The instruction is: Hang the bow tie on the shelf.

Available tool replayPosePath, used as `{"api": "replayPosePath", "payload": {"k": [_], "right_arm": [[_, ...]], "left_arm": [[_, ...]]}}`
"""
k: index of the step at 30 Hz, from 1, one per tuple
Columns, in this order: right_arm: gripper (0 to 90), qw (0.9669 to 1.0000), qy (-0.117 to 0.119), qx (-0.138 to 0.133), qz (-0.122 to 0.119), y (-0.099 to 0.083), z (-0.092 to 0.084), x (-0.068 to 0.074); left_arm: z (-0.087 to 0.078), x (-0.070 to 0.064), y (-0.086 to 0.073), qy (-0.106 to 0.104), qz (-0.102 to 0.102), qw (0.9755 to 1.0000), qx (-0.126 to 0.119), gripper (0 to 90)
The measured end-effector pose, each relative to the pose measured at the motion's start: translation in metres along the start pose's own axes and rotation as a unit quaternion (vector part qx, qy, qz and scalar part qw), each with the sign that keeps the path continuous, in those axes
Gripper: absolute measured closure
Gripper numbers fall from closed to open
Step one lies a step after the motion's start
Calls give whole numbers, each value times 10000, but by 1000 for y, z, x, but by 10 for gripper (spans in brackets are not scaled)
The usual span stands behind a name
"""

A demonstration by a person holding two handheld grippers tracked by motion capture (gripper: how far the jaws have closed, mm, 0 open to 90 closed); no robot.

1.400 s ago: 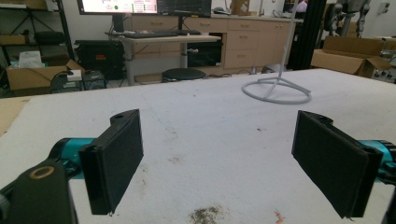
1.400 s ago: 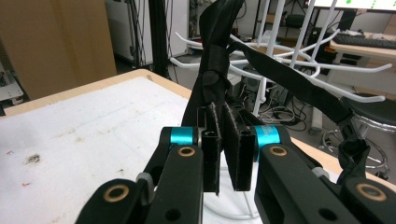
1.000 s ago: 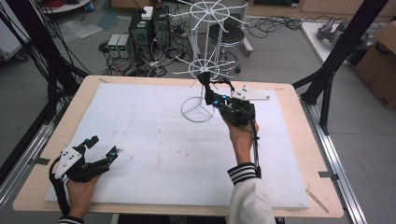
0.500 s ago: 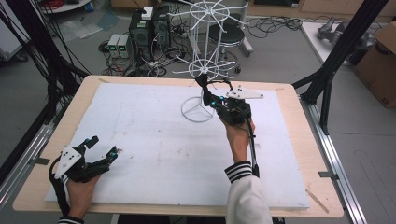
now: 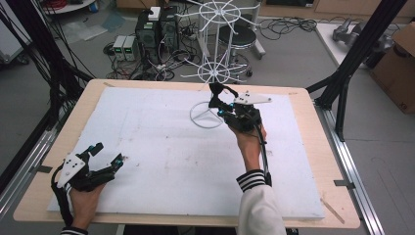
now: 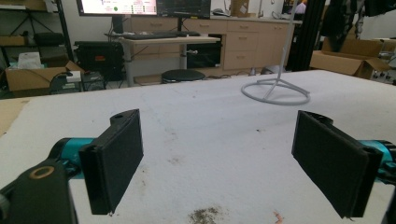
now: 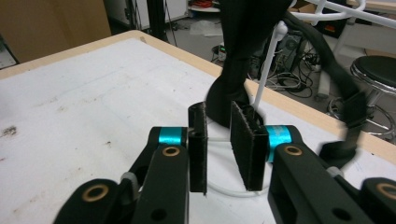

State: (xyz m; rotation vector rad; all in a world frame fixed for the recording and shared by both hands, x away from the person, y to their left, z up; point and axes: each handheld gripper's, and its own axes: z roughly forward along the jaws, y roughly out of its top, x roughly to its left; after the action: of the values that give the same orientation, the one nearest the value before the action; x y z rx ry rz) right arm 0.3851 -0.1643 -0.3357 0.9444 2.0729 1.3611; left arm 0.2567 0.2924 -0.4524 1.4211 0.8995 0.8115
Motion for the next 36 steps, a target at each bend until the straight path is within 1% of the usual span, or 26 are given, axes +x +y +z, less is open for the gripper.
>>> {"api": "replayPosePath", "payload": {"k": [2, 4, 5, 6, 7, 8, 9, 11, 12, 14, 15, 17, 18, 19, 20, 22, 23, 24, 25, 26, 27, 28, 29, 31, 33, 36], "right_arm": [[682, 10000, 21, 5, 20, 0, 0, 0], [576, 9999, 27, 103, -4, -1, 0, 2], [463, 9998, 78, 190, -68, -1, 1, 3], [352, 9995, 197, 228, -102, -2, 1, 4], [273, 9987, 397, 304, -116, -3, 2, 7], [224, 9982, 473, 344, -166, -3, 1, 10], [118, 9976, 529, 337, -306, -4, -1, 14], [100, 9971, 572, 212, -456, -4, -7, 20], [99, 9971, 605, 147, -436, -5, -10, 22], [98, 9972, 632, -190, -359, -8, -22, 26], [78, 9968, 626, -356, -333, -12, -30, 28], [5, 9964, 575, -556, -267, -20, -40, 30], [5, 9962, 549, -636, -249, -25, -45, 31], [5, 9962, 535, -661, -209, -33, -53, 32], [5, 9957, 516, -731, -235, -38, -57, 32], [5, 9954, 440, -833, -161, -56, -69, 31], [5, 9954, 375, -871, -125, -68, -76, 29], [4, 9955, 311, -889, -77, -76, -79, 28], [4, 9957, 216, -898, -1, -89, -85, 27], [4, 9953, 151, -958, -7, -97, -88, 25], [4, 9945, 8, -1042, 76, -110, -93, 23], [4, 9940, -66, -1084, 137, -118, -95, 22], [4, 9928, -96, -1160, 273, -129, -99, 19], [4, 9915, -221, -1212, 419, -142, -103, 15], [4, 9912, -378, -1200, 400, -149, -106, 12], [4, 9910, -468, -1203, 357, -154, -107, 10]], "left_arm": [[0, 0, 0, -1, -11, 10000, 12, 167], [0, 1, 0, 2, -11, 10000, 20, 167], [0, 1, 0, 10, -23, 10000, 22, 167], [1, 1, 0, 14, -48, 10000, 51, 167], [1, 1, 0, 11, -70, 10000, 51, 167], [1, 2, 0, 17, -77, 10000, 55, 167], [1, 2, 0, 11, -81, 10000, 45, 167], [1, 1, 0, 13, -72, 10000, 39, 167], [0, 1, 0, 15, -54, 10000, 35, 167], [0, 1, 0, 18, -30, 10000, 25, 167], [0, 1, 0, 21, -27, 10000, 26, 167], [1, 1, 0, 23, -25, 10000, 31, 167], [1, 1, 0, 24, -20, 10000, 45, 167], [1, 1, 0, 22, -36, 10000, 44, 167], [1, 1, 0, 24, -43, 10000, 45, 167], [1, 0, 0, 28, -31, 10000, 46, 167], [1, 0, 0, 30, -26, 10000, 49, 167], [1, 0, 0, 32, 1, 10000, 58, 167], [1, 0, 0, 31, 13, 10000, 62, 167], [1, 0, 0, 35, 18, 10000, 46, 167], [1, -1, 0, 40, 23, 10000, 31, 167], [0, -1, 0, 43, 38, 10000, 18, 167], [0, -1, 0, 36, 43, 10000, 6, 167], [0, -1, 0, 41, 43, 10000, -4, 167], [-1, -1, 0, 52, 42, 10000, -6, 167], [0, -2, 0, 71, 77, 9999, -23, 167]]}}
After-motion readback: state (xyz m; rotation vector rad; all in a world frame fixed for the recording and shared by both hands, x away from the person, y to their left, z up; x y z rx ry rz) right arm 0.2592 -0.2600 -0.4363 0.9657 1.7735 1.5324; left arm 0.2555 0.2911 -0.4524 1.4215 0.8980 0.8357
